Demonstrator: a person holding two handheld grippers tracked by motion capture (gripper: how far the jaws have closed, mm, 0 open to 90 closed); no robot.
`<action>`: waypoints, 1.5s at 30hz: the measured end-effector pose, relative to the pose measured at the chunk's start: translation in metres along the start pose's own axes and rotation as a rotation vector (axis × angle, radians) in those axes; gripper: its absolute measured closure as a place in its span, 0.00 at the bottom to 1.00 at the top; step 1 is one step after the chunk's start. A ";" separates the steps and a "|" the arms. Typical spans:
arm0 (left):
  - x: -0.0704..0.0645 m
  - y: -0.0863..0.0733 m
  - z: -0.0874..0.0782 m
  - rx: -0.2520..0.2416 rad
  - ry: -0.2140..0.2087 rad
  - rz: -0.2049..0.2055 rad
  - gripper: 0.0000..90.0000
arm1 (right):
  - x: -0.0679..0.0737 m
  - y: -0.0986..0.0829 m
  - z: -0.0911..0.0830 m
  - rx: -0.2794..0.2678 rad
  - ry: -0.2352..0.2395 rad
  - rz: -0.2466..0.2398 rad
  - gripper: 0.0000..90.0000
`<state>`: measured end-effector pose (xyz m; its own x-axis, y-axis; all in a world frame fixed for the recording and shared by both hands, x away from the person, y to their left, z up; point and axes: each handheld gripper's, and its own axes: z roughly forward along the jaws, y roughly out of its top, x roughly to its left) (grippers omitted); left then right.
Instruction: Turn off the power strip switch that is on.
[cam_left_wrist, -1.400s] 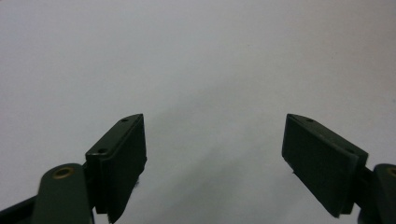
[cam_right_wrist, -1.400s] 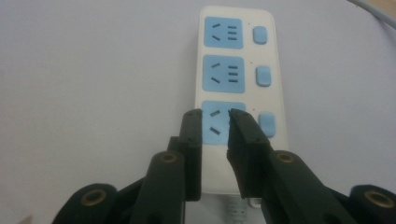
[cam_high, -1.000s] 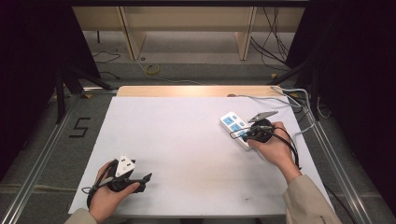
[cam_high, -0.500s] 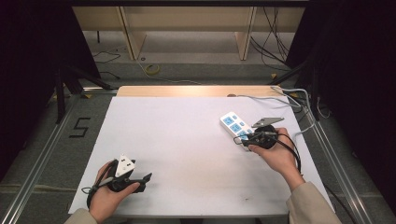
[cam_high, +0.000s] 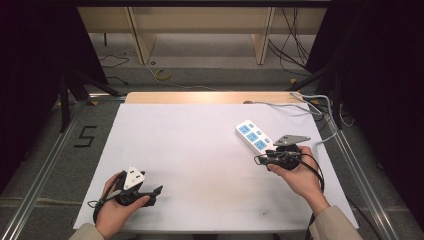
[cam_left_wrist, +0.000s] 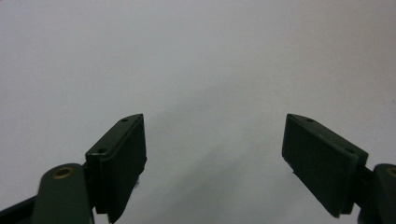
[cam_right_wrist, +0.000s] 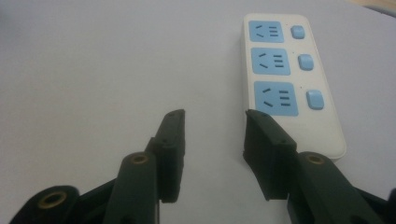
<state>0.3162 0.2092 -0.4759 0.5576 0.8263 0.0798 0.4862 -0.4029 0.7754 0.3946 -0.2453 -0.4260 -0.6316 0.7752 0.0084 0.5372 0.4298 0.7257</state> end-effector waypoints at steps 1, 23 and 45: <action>0.000 0.000 0.000 0.000 0.000 0.000 0.24 | 0.001 -0.001 0.000 0.000 0.001 0.003 0.64; 0.000 0.000 0.000 -0.009 -0.016 -0.008 0.23 | 0.018 -0.039 -0.005 -0.091 0.069 0.000 0.50; -0.001 0.001 -0.002 -0.014 -0.022 0.000 0.23 | 0.028 -0.078 -0.015 -0.158 0.053 0.001 0.42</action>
<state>0.3149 0.2092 -0.4734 0.5722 0.8174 0.0661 0.4766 -0.3971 0.7843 0.3262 -0.2639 -0.4724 -0.6622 0.7481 0.0423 0.4460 0.3482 0.8245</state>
